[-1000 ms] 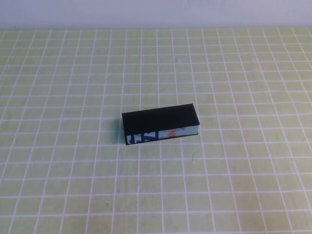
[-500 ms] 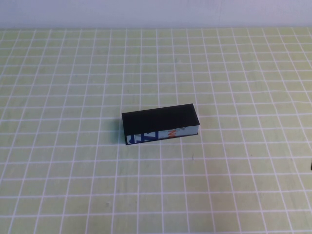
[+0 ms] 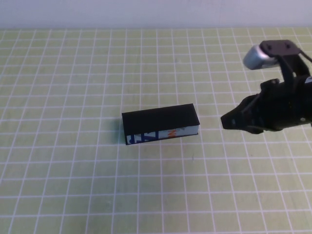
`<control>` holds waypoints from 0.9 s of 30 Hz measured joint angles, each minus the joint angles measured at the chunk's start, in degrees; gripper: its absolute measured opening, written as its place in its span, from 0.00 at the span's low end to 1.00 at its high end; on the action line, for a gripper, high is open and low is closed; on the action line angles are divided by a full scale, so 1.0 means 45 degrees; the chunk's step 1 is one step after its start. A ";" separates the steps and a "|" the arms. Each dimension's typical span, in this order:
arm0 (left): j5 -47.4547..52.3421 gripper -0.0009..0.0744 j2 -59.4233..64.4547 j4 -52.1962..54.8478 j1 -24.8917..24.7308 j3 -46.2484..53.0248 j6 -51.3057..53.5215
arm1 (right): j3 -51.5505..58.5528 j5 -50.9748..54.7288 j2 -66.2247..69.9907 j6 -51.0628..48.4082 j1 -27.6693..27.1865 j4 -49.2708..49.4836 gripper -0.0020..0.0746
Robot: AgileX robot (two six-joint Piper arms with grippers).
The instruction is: Take glasses out of glasses case
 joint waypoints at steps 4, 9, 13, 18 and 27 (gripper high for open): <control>0.0000 0.01 0.0000 0.0000 0.0000 0.0000 0.0000 | -0.0074 0.0170 0.0222 -0.0023 0.0441 -0.0265 0.00; 0.0000 0.01 0.0000 0.0000 0.0000 0.0000 0.0000 | -0.0074 0.0170 0.0198 -0.0023 0.0468 -0.0323 0.00; 0.0000 0.01 0.0000 0.0000 0.0000 0.0000 0.0000 | -0.0074 0.0170 0.0115 -0.0023 0.0468 -0.0299 0.00; -0.0649 0.01 0.0000 -0.0126 0.0000 0.0027 -0.0111 | -0.0078 0.0170 0.0093 -0.0023 0.0468 -0.0299 0.00; -0.5162 0.01 0.0000 -0.2225 0.0000 0.0027 -0.2380 | -0.0078 0.0225 0.0093 -0.0023 0.0468 -0.0324 0.00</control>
